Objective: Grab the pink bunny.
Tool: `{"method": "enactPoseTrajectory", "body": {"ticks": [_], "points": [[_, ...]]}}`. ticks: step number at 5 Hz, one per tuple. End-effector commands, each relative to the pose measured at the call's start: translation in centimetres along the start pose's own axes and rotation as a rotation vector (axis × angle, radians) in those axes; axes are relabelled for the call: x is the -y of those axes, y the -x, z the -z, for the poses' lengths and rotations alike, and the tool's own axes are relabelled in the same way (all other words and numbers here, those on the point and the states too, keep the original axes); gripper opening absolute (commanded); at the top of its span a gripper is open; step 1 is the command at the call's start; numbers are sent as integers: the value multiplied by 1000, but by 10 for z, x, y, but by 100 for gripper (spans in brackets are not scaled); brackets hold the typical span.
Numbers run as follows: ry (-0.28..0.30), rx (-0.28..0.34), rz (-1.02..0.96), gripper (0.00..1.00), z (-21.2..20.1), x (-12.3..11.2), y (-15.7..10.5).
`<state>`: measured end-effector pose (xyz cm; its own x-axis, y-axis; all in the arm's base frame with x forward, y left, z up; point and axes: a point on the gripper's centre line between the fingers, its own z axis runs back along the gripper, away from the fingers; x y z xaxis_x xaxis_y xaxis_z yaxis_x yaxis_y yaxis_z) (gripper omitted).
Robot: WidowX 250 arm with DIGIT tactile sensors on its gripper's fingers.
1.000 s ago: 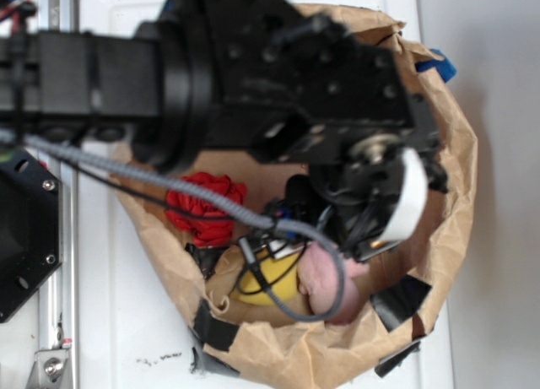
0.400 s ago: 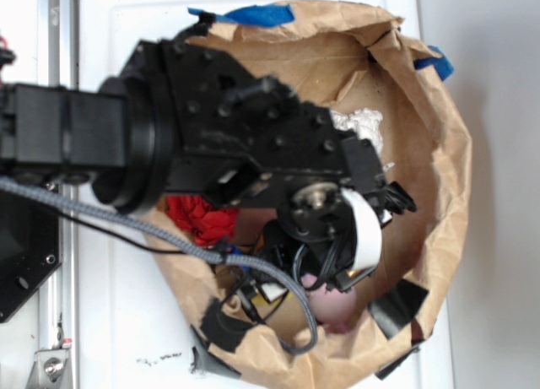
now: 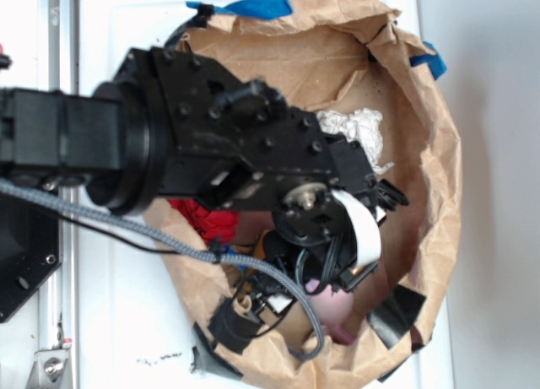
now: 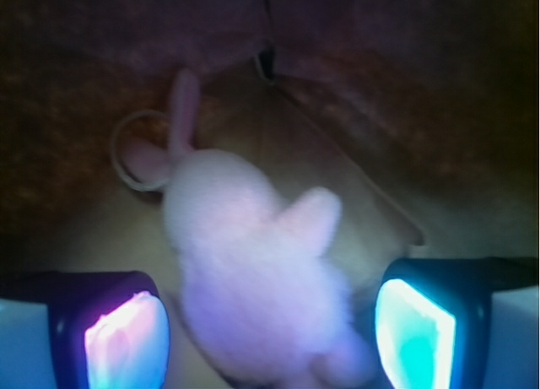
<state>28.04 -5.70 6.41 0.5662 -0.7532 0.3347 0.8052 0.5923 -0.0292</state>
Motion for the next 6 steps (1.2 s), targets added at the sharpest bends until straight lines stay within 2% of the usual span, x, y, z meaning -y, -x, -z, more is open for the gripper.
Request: {"method": "enactPoseTrajectory", "body": {"ticks": [1,2,4,5,6], "points": [[42,29,29,100,-2,16,-19],[-8,20,10,100,16,19,-20],[2,-29,13,100,29,20,-18],[21,-31,-6,0,26,14,-16],[33,-20,-37,0,19,7,-15]]}}
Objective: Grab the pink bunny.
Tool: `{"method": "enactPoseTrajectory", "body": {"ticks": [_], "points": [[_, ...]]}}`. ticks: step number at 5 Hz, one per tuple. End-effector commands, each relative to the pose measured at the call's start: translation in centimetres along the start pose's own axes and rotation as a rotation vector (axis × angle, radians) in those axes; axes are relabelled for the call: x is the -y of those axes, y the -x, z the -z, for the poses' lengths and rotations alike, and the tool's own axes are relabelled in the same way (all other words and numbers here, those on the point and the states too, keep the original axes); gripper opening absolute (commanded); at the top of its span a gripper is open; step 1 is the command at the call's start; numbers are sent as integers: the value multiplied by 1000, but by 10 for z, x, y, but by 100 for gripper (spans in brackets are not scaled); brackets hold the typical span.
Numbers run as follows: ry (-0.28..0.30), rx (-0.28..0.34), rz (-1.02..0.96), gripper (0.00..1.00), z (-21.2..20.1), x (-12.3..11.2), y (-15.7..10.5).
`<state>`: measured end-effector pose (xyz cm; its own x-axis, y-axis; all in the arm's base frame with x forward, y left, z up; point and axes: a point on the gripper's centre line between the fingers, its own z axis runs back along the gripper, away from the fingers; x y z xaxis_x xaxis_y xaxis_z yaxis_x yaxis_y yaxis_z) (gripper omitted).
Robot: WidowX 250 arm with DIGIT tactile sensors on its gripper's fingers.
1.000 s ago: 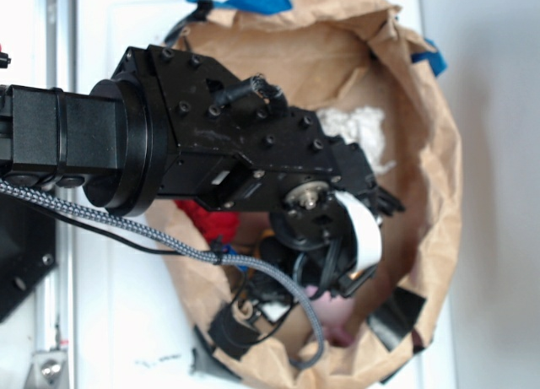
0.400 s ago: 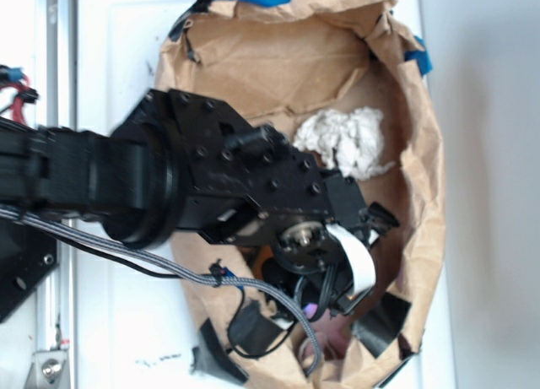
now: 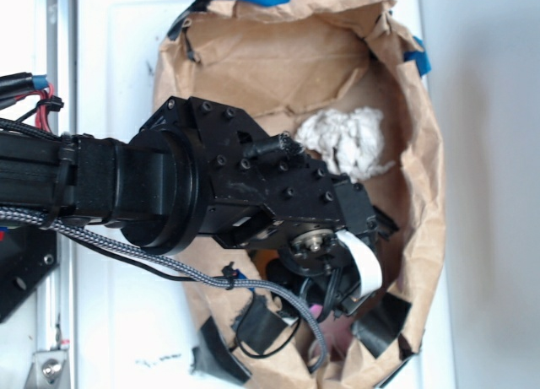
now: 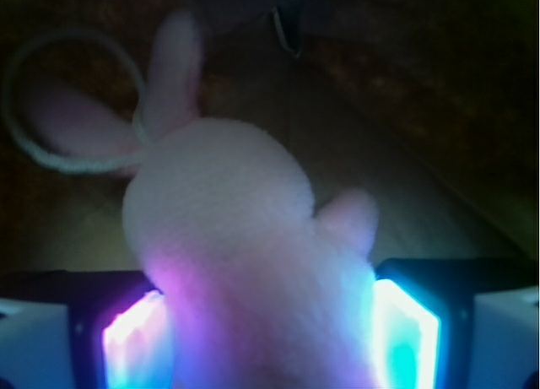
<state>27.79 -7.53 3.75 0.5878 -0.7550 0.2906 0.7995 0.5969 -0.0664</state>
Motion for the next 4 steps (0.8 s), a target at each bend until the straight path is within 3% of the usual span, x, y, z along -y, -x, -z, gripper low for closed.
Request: {"method": "enactPoseTrajectory", "body": {"ticks": [1,2,3,4], "points": [[-28,64,-59,0,-27,-15,-8],[-97,125,-91,0,-65,-22,-7],[-101,144,-101,0,-92,-24,-1],[-118,115,-110,0,-104,-21,5]]}}
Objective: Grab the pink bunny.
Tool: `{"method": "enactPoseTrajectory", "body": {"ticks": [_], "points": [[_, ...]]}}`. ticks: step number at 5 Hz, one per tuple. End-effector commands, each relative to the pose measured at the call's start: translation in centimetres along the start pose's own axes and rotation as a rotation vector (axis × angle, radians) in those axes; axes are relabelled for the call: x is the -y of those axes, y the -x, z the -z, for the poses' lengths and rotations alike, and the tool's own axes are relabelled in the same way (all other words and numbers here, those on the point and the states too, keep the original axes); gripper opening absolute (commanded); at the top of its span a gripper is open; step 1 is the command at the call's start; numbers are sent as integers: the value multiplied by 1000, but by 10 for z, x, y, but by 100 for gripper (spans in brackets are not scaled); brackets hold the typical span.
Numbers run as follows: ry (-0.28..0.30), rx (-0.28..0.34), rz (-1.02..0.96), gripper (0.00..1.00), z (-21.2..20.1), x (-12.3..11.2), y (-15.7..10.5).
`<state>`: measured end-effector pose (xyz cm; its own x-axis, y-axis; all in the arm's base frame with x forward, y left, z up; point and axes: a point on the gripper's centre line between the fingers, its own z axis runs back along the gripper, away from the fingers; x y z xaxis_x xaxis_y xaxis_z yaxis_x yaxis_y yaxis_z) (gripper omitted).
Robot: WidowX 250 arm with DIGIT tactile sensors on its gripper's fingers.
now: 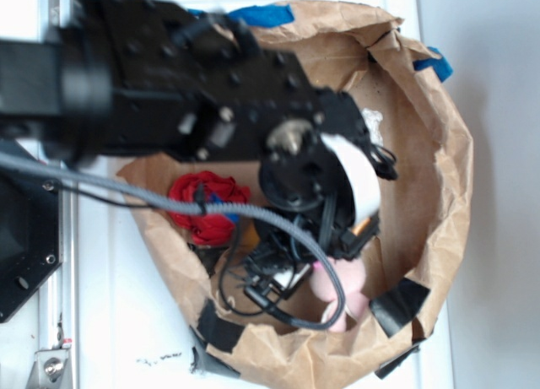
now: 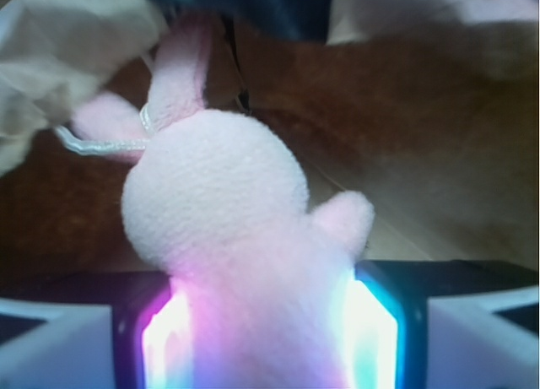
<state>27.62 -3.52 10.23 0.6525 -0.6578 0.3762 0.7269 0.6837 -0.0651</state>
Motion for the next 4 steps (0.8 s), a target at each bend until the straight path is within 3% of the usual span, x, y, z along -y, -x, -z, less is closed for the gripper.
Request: {"method": "enactPoseTrajectory", "body": {"ticks": [1,2,3,4], "points": [[-89,-68,-149,0,-44,-12,-8],[-34,-222,-241,0,-70,-12,0],[-57,-237,-361,0,-96,-9,8],[-183,-225,-438,0,-110,-7,16]]}}
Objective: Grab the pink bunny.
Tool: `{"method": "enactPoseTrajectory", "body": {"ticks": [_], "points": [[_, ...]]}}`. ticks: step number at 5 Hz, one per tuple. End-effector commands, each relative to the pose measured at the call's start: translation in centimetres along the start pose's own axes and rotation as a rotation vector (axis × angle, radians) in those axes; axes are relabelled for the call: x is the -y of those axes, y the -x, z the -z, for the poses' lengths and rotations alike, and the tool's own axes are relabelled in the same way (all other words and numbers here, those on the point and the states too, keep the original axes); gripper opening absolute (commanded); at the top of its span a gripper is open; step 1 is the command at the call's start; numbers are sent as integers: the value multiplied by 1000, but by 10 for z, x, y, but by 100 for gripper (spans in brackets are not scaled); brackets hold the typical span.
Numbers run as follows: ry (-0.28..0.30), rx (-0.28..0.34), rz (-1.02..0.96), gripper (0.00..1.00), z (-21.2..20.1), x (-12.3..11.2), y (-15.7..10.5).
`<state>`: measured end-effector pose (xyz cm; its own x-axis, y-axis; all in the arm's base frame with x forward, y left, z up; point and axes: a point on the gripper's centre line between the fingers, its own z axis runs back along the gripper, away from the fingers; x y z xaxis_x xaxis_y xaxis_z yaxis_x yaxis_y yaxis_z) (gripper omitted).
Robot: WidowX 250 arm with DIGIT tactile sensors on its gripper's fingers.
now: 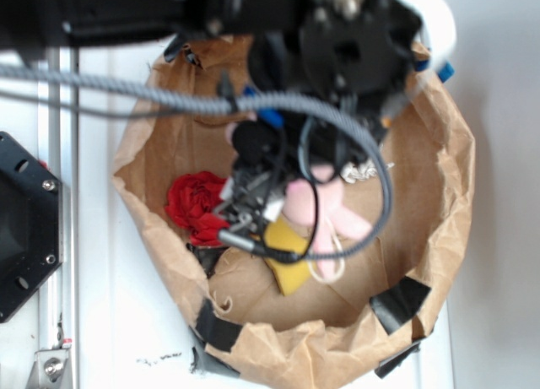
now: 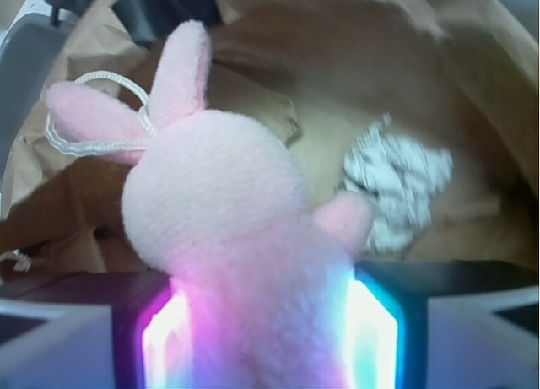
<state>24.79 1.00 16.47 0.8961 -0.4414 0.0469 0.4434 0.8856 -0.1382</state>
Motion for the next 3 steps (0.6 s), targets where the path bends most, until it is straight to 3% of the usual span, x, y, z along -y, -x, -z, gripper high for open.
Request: {"method": "enactPoseTrajectory", "body": {"ticks": [1,2,3], "points": [[-196,116,-211,0,-36,-12,-1],[-221,123,-288,0,-37,-14,0],[-206,117,-281,0,-36,-13,1]]}}
